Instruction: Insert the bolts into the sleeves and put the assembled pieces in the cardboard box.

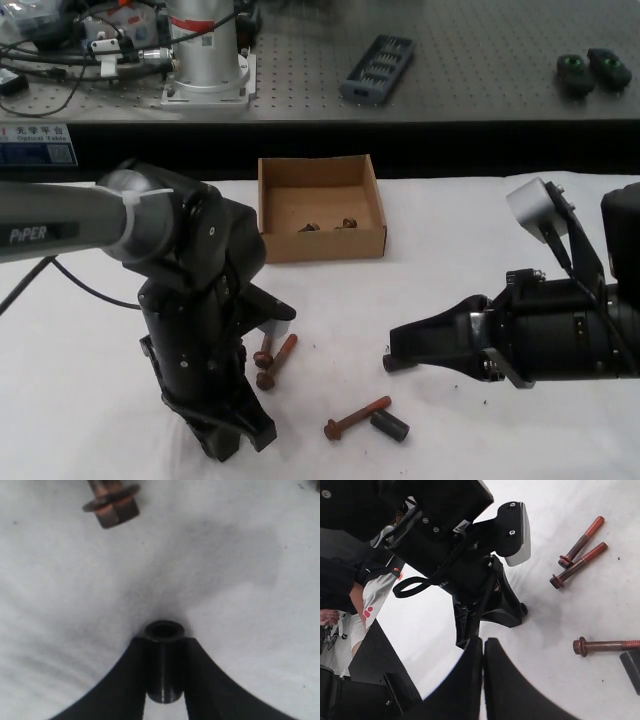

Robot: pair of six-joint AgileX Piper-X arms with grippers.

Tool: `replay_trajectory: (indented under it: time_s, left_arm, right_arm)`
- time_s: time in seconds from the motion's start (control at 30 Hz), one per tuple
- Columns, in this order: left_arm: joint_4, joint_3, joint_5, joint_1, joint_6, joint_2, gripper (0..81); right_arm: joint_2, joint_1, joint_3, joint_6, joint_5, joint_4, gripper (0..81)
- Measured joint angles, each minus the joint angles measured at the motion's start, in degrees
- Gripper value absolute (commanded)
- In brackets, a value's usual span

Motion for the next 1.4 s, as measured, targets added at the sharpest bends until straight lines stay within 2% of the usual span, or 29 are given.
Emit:
replay_trajectory:
  time_s: [0.03,0.23,0.47,0.63,0.83,1.0,1.07,1.23,1.3,1.33,1.4]
  left_arm:
    - [0.00,0.00,-0.14,0.00,-0.31,0.00,0.2]
    - [-0.47,0.00,-1.10,-0.15,-1.96,-0.10,0.6]
    - [-5.28,1.07,1.63,1.19,-5.17,-3.92,0.6]
    - [-7.74,1.26,3.65,3.33,-5.88,-15.95,0.6]
    - [-12.16,7.91,7.82,5.65,-9.58,-30.90,0.6]
    - [-15.67,17.86,8.99,5.66,-16.34,-44.47,0.6]
    - [-15.80,20.05,8.95,5.66,-17.54,-48.01,0.6]
    - [-15.80,22.71,8.95,5.66,-18.40,-54.38,0.6]
    - [-15.80,22.81,8.95,5.66,-18.40,-56.91,0.6]
    - [-15.96,22.81,8.95,5.66,-18.40,-58.07,0.6]
    - [-16.11,22.81,8.95,5.66,-18.40,-59.66,0.6]
  right_arm:
    - [0.00,0.00,0.00,0.00,0.00,-0.06,2.2]
    - [0.00,0.00,0.00,0.25,-0.26,-2.09,2.2]
    - [0.00,0.00,0.00,0.31,1.58,0.46,2.2]
    - [0.29,0.00,-0.56,0.31,8.08,7.83,2.3]
    - [5.03,0.00,-6.70,-3.08,11.58,15.19,3.1]
    - [11.32,0.24,-13.05,-1.88,12.46,21.90,17.4]
    - [14.18,1.28,-15.89,-1.20,13.72,24.21,18.7]
    - [16.87,5.47,-19.27,-11.39,18.15,30.88,17.5]
    - [18.64,9.48,-21.17,-24.61,23.50,36.20,17.5]
    - [18.78,9.48,-21.29,-25.56,23.79,36.52,17.5]
    - [20.05,11.23,-22.17,-34.07,25.65,38.61,17.5]
